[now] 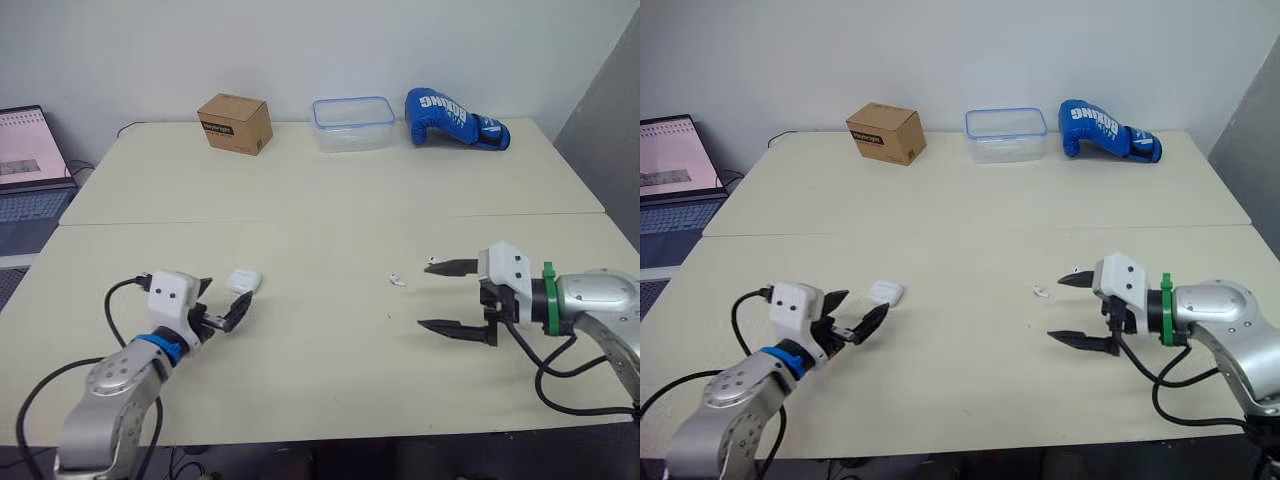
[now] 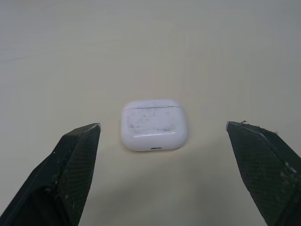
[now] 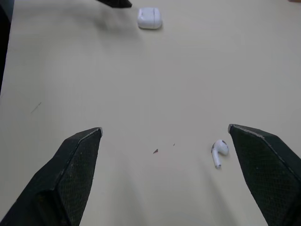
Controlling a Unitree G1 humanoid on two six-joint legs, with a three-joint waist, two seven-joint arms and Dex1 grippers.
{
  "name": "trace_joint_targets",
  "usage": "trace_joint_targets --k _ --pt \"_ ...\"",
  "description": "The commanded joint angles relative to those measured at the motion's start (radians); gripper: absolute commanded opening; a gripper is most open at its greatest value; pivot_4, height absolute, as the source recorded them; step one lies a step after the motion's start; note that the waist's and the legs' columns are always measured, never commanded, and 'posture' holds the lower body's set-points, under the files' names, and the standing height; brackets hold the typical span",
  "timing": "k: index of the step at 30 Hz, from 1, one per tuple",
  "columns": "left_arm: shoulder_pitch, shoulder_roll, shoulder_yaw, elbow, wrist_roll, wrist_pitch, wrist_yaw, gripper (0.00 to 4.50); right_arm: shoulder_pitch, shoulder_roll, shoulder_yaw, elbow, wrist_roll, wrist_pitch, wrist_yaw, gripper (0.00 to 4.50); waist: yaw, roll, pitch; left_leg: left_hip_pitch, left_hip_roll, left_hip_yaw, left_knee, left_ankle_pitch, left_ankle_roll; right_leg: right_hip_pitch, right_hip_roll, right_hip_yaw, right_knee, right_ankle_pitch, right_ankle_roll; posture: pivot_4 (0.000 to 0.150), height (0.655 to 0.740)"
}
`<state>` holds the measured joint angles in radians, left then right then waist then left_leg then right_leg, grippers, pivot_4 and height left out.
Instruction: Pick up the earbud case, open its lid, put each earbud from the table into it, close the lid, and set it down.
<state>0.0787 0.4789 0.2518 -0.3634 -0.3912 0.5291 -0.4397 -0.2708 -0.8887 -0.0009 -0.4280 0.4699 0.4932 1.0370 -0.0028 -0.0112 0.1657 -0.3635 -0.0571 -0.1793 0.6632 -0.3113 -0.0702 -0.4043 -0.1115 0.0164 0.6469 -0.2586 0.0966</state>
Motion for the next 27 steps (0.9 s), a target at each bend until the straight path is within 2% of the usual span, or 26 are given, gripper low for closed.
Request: trace_joint_targets --k 1,14,27 --pt "-0.027 -0.021 -0.013 0.044 0.028 -0.046 0.019 4.47 -0.05 0.031 -0.002 0.002 -0.01 -0.016 -0.03 4.5 0.0 0.0 0.0 0.0 0.0 0.0 0.0 0.0 0.0 0.0 0.0 0.0 0.0 0.0 0.0 0.15 0.7307" --pt "-0.125 -0.086 -0.103 0.214 0.111 -0.129 0.022 4.47 -0.065 0.05 0.003 -0.024 -0.006 0.01 -0.044 4.5 0.0 0.0 0.0 0.0 0.0 -0.001 0.0 0.0 0.0 0.0 0.0 0.0 0.0 0.0 0.0 0.15 0.7307" --pt "-0.148 -0.108 -0.125 0.27 0.149 -0.164 0.028 4.47 -0.06 0.058 0.0 -0.024 -0.01 0.015 -0.052 4.5 0.002 0.001 0.0 0.0 0.0 -0.001 0.001 0.0 0.0 0.0 0.0 0.0 0.001 0.0 0.0 0.15 0.7307"
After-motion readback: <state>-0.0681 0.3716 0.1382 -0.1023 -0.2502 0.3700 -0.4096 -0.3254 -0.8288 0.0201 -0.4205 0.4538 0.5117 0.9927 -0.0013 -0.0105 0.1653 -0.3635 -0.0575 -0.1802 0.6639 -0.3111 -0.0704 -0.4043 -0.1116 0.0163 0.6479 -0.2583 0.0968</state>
